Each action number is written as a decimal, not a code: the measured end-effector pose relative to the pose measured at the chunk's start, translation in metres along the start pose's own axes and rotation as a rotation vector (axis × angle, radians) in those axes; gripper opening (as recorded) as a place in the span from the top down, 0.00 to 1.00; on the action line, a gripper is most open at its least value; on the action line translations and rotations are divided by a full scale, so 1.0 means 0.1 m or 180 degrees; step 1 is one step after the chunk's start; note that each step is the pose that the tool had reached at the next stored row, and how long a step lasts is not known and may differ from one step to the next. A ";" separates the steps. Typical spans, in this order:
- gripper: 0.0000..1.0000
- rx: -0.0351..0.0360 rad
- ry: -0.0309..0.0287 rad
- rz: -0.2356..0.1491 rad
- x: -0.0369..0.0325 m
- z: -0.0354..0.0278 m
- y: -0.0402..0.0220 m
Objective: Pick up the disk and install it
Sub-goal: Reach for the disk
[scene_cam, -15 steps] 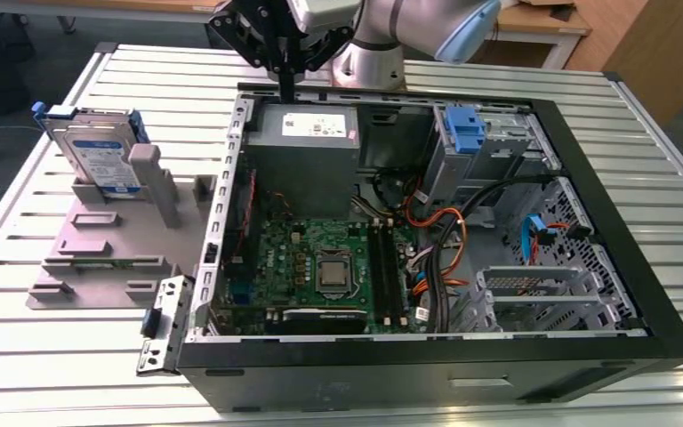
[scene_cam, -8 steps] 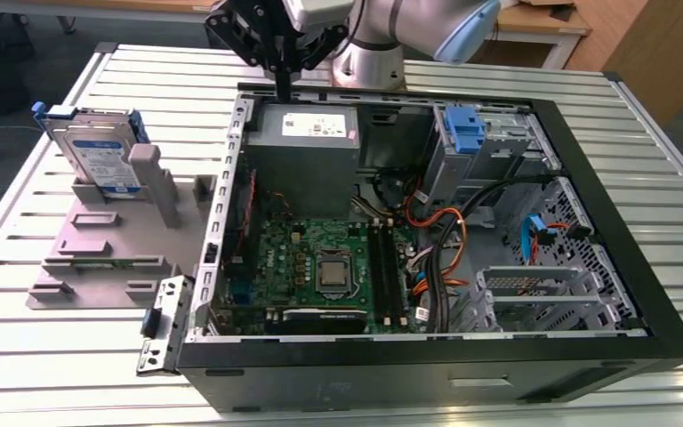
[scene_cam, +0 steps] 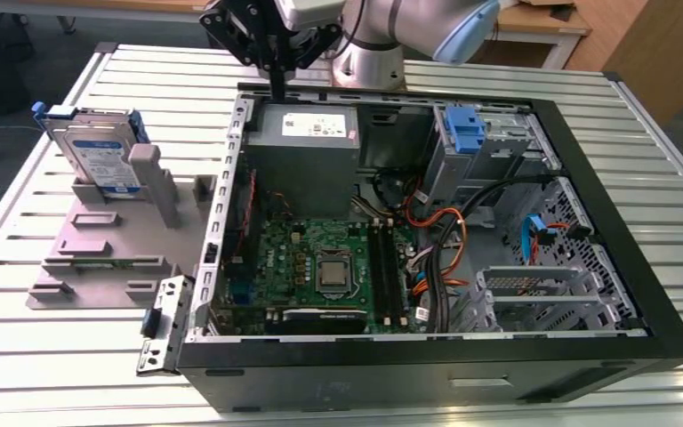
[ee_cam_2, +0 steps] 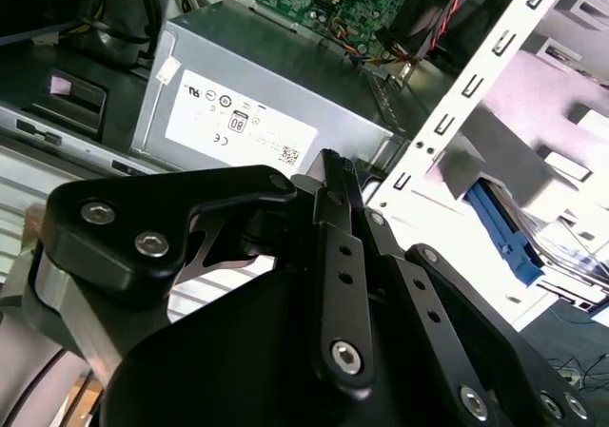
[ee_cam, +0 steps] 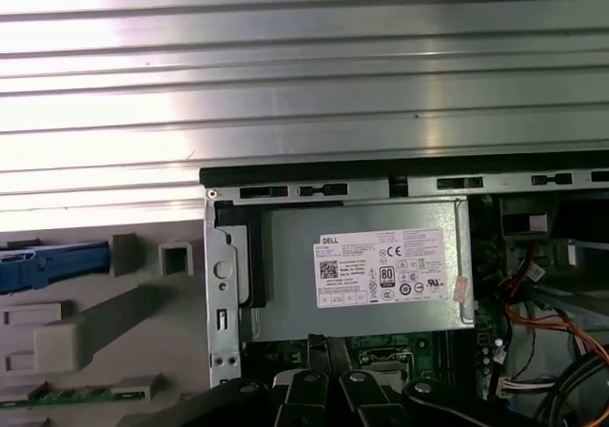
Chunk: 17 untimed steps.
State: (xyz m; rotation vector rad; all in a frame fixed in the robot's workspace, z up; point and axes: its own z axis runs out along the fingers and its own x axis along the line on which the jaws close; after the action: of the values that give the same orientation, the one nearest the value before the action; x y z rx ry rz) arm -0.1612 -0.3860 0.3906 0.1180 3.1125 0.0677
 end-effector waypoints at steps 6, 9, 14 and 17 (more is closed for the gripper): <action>0.89 0.0000 0.0000 0.0000 0.044 0.006 0.022; 0.89 0.0000 0.0000 0.0000 0.065 0.010 0.037; 0.89 0.0000 0.0000 0.0000 0.097 0.017 0.063; 0.89 0.0000 0.0000 0.0000 0.110 0.019 0.072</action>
State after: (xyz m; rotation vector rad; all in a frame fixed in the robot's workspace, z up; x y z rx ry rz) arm -0.1716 -0.3779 0.3887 0.1180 3.1125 0.0676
